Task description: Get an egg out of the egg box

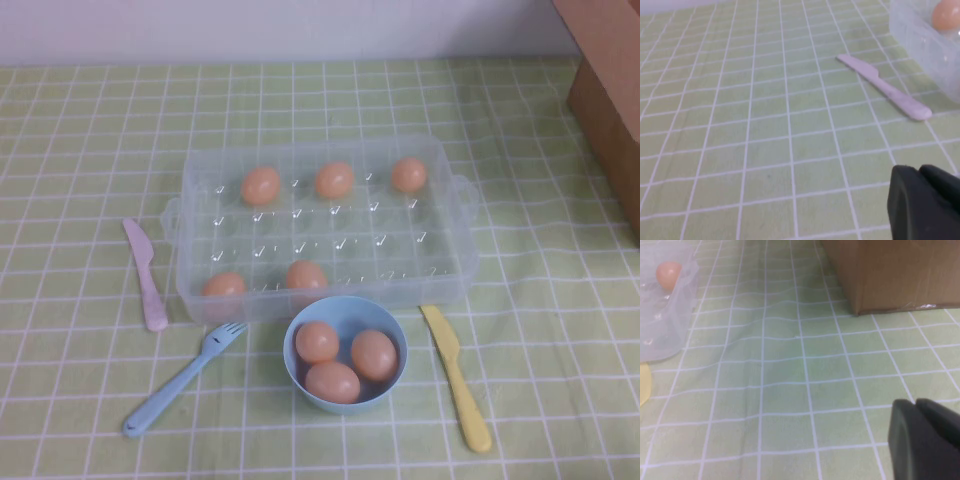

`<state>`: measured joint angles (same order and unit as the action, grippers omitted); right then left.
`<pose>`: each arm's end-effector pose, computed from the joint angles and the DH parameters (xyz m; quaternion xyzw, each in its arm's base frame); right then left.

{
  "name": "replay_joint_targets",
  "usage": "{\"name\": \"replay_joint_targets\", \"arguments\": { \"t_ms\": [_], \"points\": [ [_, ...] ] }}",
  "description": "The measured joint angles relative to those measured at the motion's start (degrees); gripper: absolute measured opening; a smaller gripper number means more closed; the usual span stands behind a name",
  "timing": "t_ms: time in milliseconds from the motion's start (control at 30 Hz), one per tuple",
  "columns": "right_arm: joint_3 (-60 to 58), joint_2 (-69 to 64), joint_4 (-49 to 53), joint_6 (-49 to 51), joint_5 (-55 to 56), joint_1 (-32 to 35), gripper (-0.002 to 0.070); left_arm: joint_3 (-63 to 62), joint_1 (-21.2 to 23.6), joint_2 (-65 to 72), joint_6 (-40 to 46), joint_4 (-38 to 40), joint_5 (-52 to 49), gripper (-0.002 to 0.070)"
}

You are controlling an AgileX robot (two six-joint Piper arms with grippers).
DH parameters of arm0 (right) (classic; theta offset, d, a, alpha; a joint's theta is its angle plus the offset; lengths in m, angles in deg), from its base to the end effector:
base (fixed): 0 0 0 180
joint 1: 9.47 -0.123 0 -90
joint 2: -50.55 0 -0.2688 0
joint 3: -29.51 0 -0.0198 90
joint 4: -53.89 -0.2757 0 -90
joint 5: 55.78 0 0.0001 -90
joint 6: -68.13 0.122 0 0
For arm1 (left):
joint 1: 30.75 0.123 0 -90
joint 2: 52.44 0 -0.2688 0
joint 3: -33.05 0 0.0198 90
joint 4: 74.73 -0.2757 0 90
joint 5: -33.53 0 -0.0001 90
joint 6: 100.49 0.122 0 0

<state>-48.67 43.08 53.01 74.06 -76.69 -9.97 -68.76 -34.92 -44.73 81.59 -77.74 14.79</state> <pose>0.1238 0.0018 0.1637 0.0421 0.8004 0.0400 0.5966 0.1250 -0.0070 0.1676 0.0576 0.7892 0.0107 0.6113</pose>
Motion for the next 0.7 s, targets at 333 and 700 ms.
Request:
{"name": "replay_joint_targets", "arguments": {
  "t_ms": [333, 700],
  "points": [
    [0.0, 0.0, 0.0, 0.0, 0.0, 0.0, -0.0017, 0.0, 0.0, 0.0, -8.0, 12.2, 9.6, -0.0005],
    [0.0, 0.0, 0.0, 0.0, 0.0, 0.0, -0.0017, 0.0, 0.0, 0.0, -27.9, 34.1, 19.2, -0.0004]
  ]
}}
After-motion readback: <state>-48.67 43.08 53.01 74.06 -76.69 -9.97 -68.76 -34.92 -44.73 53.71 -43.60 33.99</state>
